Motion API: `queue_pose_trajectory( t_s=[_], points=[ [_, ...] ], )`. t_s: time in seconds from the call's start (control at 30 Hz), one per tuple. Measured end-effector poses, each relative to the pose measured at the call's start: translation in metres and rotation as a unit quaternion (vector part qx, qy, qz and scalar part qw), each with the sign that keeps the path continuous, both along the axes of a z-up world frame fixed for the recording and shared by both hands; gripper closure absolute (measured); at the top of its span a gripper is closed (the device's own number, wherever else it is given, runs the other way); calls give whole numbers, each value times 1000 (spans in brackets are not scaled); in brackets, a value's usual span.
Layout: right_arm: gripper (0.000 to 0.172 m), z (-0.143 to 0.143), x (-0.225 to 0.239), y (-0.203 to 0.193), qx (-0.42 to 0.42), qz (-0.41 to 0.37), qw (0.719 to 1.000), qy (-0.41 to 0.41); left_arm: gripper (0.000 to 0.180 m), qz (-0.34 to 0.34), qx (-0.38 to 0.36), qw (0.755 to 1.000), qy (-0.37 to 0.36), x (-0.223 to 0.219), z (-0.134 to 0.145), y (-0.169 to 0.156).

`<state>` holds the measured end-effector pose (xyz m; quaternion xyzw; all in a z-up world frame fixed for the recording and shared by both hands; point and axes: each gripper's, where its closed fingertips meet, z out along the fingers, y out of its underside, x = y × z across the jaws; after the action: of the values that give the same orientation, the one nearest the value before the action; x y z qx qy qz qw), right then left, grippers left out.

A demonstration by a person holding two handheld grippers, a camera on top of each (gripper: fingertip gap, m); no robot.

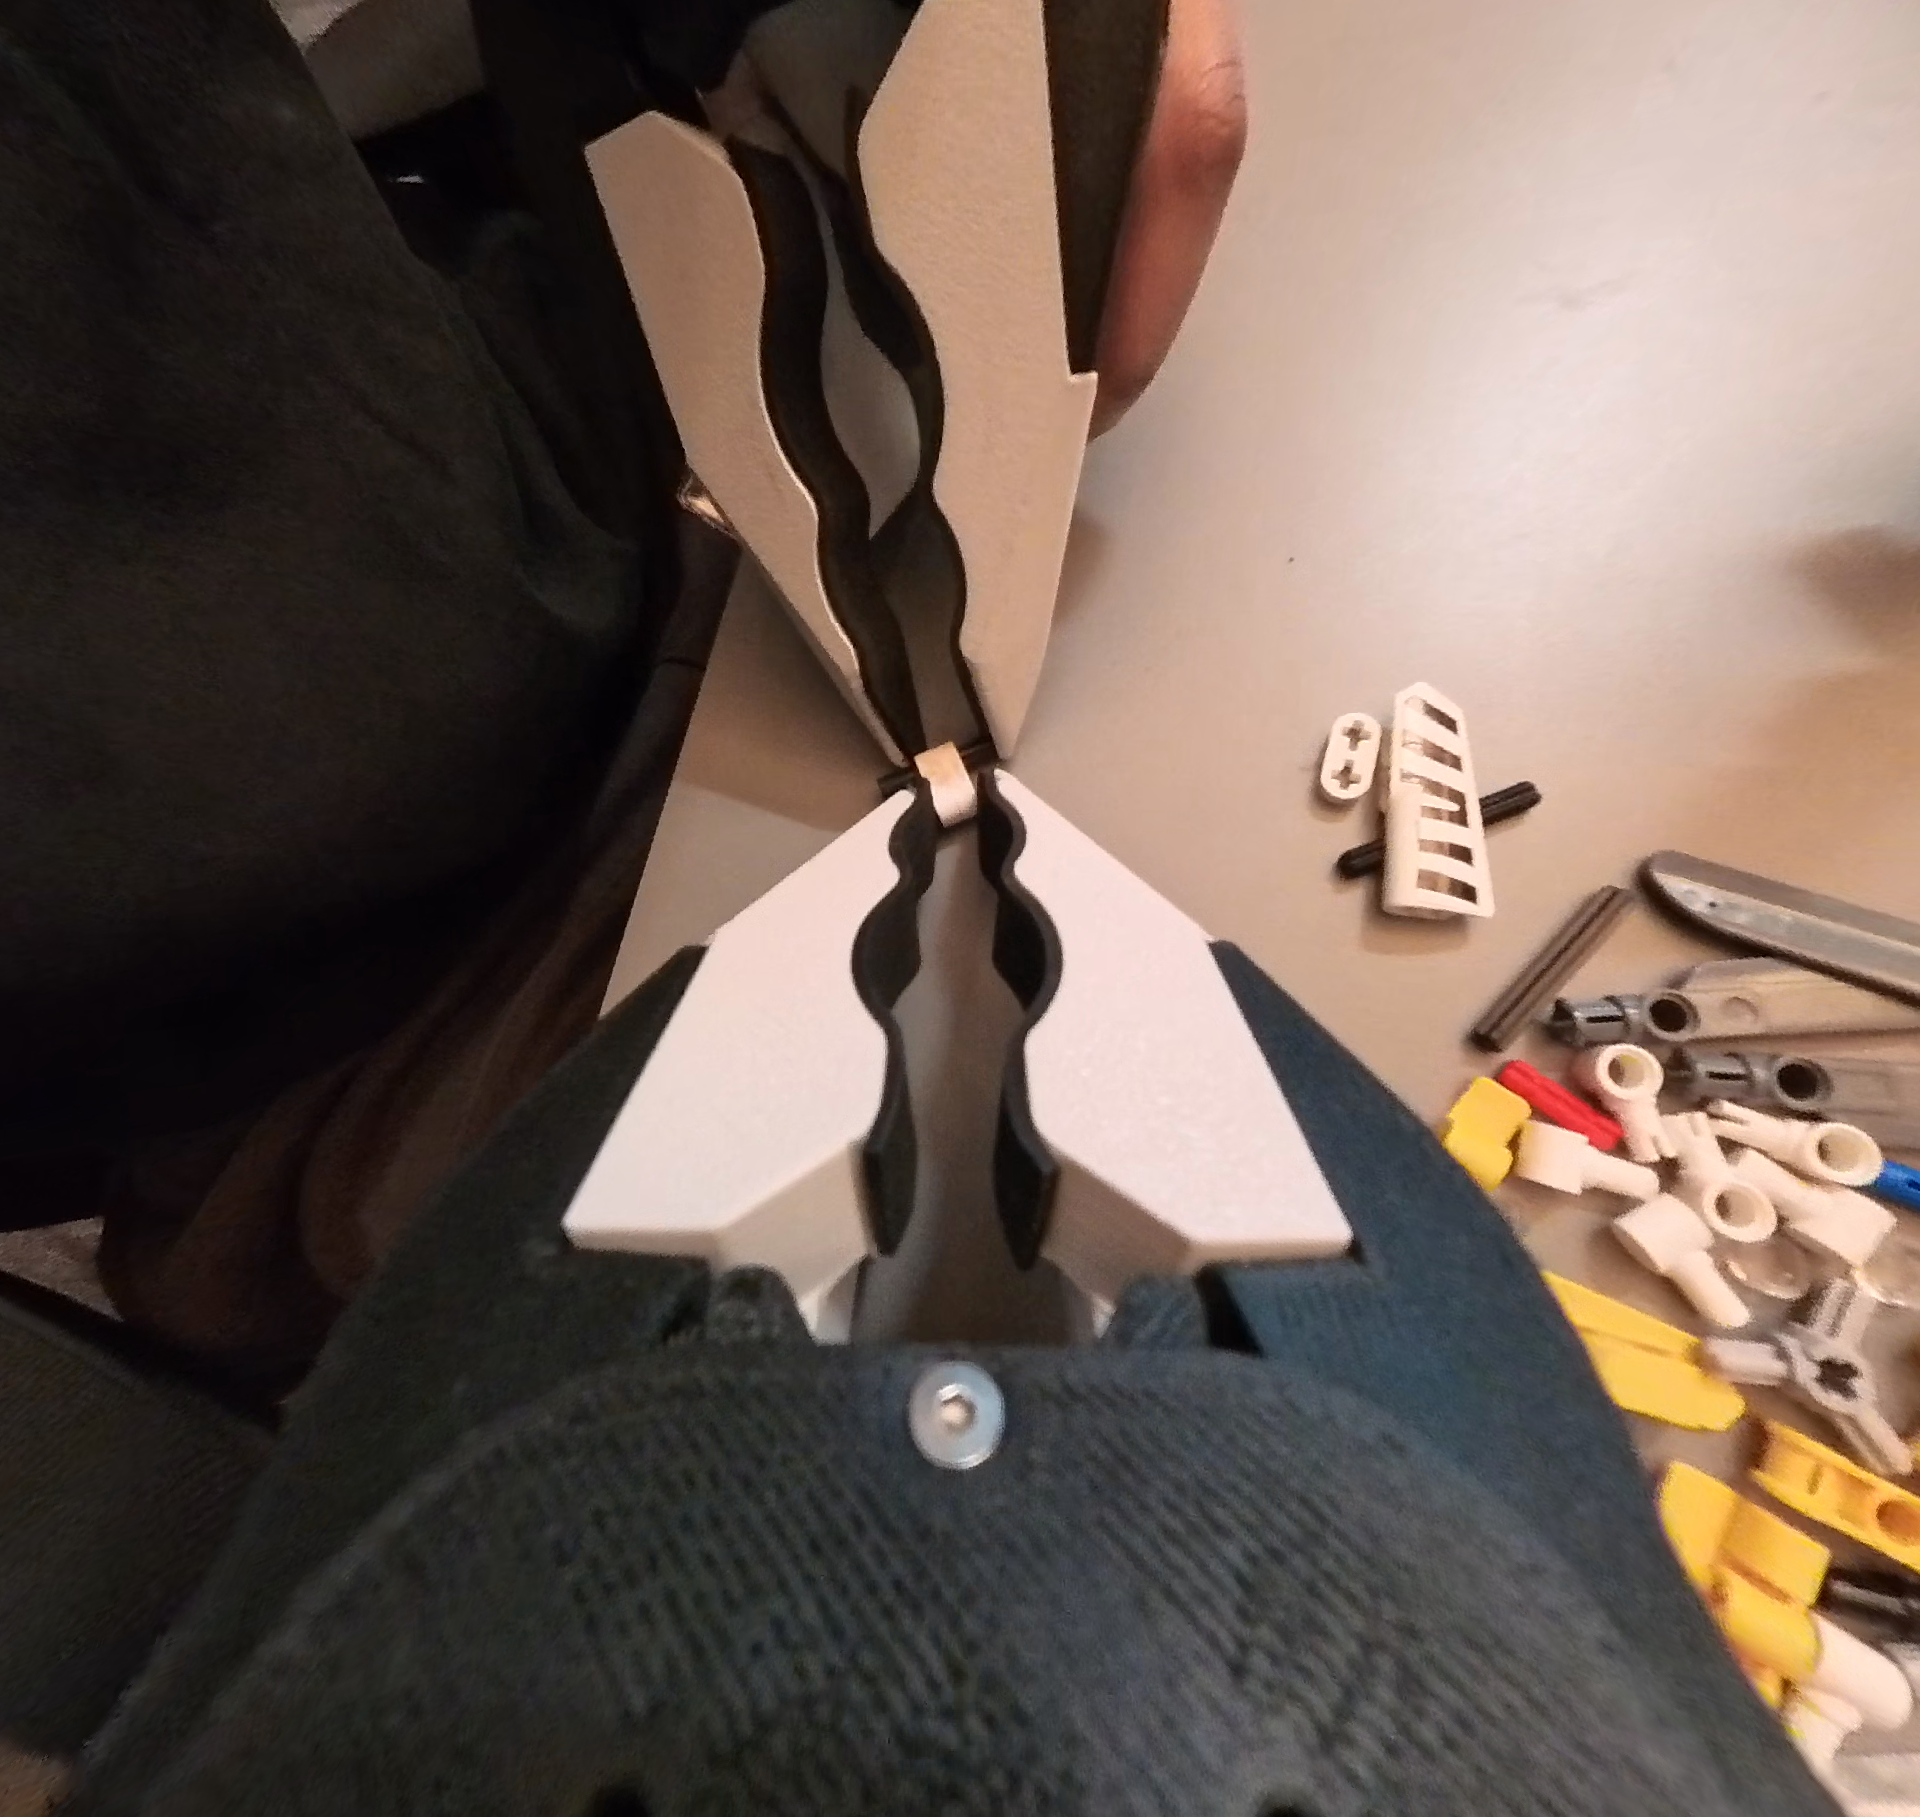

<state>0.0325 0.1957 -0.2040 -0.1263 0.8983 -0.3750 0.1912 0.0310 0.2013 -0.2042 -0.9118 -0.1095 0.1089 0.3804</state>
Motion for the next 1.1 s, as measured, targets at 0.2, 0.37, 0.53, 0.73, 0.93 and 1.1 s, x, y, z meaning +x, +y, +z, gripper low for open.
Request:
queue_pose_trajectory(
  t_s=[0.2,0.37,0.53,0.73,0.93,1.1],
  points=[
    [166,0,0,0,3,-7,1000,-7,171,0,3,1000,-9,0,0,0],
    [166,1,0,1,9,-24,999,-26,170,4,12,999,-37,-1,0,0],
    [165,2,-3,2,6,-69,997,-20,170,1,0,1000,4,-1,0,1],
    [165,4,-11,3,-23,-153,986,55,175,25,-1,997,67,-1,6,2],
    [165,33,-30,1,-110,-291,934,175,170,161,103,980,-61,-12,21,-1],
    [165,70,-35,0,-206,-372,856,293,157,215,257,928,-161,-19,43,-1]
  ],
)
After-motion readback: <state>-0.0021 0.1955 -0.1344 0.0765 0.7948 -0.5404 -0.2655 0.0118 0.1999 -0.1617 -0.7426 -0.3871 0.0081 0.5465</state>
